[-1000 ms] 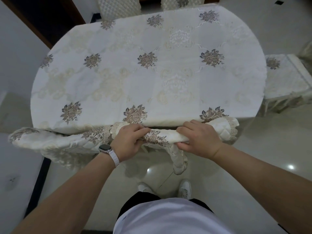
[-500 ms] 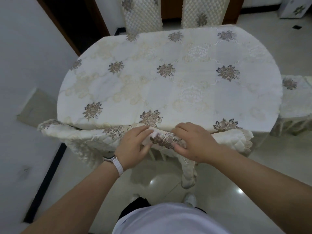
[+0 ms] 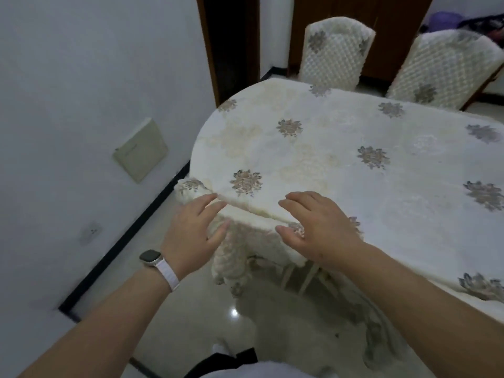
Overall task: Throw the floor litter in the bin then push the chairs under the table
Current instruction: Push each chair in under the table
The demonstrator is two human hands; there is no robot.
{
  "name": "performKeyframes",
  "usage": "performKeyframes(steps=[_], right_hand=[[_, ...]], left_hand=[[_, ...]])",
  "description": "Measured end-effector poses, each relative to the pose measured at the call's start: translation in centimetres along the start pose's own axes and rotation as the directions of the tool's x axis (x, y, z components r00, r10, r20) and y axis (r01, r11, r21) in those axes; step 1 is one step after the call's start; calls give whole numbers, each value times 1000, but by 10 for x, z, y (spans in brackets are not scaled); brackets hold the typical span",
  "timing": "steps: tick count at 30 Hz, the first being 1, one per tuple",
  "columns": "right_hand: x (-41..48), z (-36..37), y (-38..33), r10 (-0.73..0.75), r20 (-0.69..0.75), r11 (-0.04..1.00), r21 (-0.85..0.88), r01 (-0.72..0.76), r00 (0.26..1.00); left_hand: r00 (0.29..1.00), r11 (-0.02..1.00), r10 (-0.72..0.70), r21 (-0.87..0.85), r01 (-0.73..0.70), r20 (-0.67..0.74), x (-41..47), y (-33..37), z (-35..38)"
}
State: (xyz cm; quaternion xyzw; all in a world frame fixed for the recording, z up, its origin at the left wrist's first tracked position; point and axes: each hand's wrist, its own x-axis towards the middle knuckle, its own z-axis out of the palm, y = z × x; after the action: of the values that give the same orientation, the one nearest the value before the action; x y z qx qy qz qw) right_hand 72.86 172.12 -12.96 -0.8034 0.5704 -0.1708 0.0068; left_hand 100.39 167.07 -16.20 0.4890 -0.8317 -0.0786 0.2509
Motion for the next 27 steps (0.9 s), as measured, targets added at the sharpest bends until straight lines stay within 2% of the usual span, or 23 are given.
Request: performKeyframes(steps=[4,9,17,21,27], right_hand=[[64,31,-55,-58,13,998,-23,58,998],[115,60,-106,-98,14,995,-11,98,995],[196,93,-131,-161,68,987,-6,162,985],[262,121,-138,-217,43,976,24,216,975],[374,162,-148,-327,3,940,108,325,945]], left_hand=[[999,998,-33,61,35,-32,-5,-83,-30],[998,992,-48,119,52,-31,-13,-149,-60],[991,979,-126,156,131,-44,6,-216,-83],[985,968,-173,180,174,-22,31,-255,-91],[976,928,-215,306,212,-26,82,-322,-126]])
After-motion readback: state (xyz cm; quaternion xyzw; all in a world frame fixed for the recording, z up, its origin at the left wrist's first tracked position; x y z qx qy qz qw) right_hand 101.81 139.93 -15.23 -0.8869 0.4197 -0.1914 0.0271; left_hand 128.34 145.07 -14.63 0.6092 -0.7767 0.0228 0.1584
